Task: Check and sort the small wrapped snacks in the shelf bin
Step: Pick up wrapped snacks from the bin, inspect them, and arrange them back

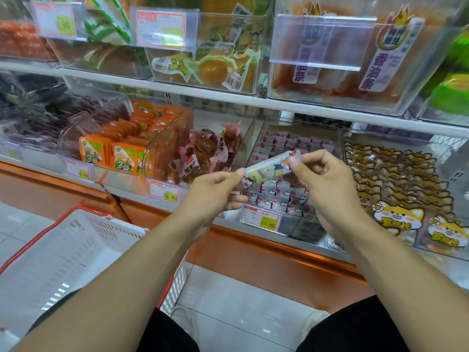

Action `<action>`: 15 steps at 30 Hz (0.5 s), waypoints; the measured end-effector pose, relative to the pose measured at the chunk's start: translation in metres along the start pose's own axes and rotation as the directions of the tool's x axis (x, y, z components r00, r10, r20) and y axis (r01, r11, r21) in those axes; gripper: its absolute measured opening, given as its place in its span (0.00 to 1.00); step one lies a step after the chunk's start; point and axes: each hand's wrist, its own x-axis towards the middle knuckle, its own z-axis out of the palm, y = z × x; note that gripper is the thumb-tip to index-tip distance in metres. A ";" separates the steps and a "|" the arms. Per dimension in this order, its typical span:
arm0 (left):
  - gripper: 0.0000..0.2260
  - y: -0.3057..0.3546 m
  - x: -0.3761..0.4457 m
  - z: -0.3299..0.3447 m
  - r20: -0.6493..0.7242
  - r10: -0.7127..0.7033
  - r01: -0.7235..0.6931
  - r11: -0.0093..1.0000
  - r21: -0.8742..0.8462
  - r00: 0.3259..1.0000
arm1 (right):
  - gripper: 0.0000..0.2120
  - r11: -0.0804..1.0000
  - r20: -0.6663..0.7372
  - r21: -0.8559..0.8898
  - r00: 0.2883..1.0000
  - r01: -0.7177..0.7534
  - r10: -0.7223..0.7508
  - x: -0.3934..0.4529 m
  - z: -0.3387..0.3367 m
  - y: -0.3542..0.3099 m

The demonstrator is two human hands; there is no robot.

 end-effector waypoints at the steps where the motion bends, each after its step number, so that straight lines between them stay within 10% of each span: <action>1: 0.09 0.000 0.000 0.000 0.004 0.020 -0.020 0.999 0.033 1.000 | 0.03 0.999 -0.040 -0.038 0.999 0.012 -0.014 0.004 0.000 0.002; 6: 0.10 -0.003 -0.001 0.002 -0.016 0.158 -0.147 0.946 0.289 0.987 | 0.05 0.870 -0.004 -0.423 0.959 0.254 -0.282 0.022 0.004 0.010; 15: 0.19 -0.016 -0.005 0.015 0.095 0.447 -0.386 0.622 0.681 0.890 | 0.04 0.675 0.181 -0.640 0.926 0.367 -0.332 0.037 0.013 0.031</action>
